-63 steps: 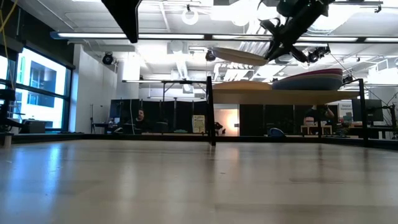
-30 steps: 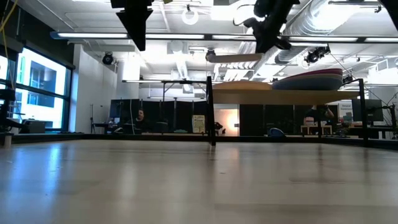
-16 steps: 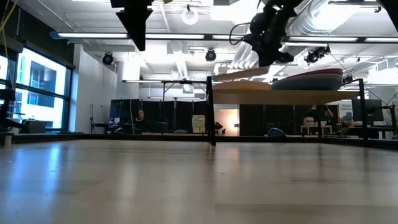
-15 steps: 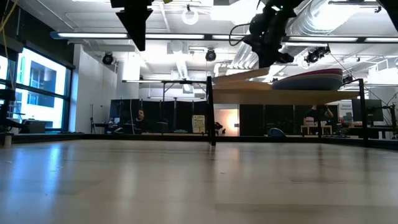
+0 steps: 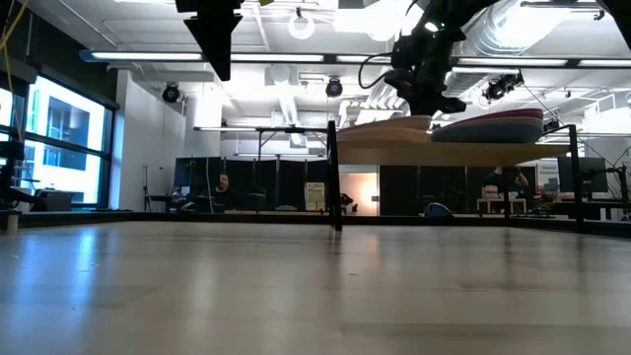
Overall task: Place and stack plates onto a shelf
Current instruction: Stack the gray plate on top of the light orange plate on the shelf
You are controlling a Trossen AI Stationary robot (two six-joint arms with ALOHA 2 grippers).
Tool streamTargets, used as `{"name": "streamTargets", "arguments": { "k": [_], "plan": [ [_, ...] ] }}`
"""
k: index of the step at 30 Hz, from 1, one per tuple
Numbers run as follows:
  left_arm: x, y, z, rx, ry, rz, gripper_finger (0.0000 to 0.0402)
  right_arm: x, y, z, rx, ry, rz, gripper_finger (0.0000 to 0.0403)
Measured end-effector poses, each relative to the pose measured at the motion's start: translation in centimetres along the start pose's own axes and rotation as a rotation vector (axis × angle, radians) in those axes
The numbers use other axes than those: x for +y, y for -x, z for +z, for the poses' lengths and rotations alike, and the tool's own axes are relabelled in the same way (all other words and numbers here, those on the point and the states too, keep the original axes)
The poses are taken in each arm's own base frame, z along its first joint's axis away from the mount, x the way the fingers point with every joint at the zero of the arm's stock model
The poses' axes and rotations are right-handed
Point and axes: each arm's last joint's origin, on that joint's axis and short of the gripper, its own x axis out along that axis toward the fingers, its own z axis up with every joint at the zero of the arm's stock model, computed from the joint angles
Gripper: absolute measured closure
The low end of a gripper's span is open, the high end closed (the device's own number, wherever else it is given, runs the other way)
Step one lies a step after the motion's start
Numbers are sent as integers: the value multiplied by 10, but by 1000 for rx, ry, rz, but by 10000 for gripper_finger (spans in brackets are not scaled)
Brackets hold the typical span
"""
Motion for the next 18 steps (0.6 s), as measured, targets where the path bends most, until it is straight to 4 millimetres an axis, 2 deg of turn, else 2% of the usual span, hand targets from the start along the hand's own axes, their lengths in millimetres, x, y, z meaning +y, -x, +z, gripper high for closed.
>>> {"name": "streamTargets", "arguments": {
  "k": [18],
  "plan": [
    [0, 0, 0, -2, 0, -1, 257, 2, -1, 3, -43, 53, -26, 402]
  ]
}}
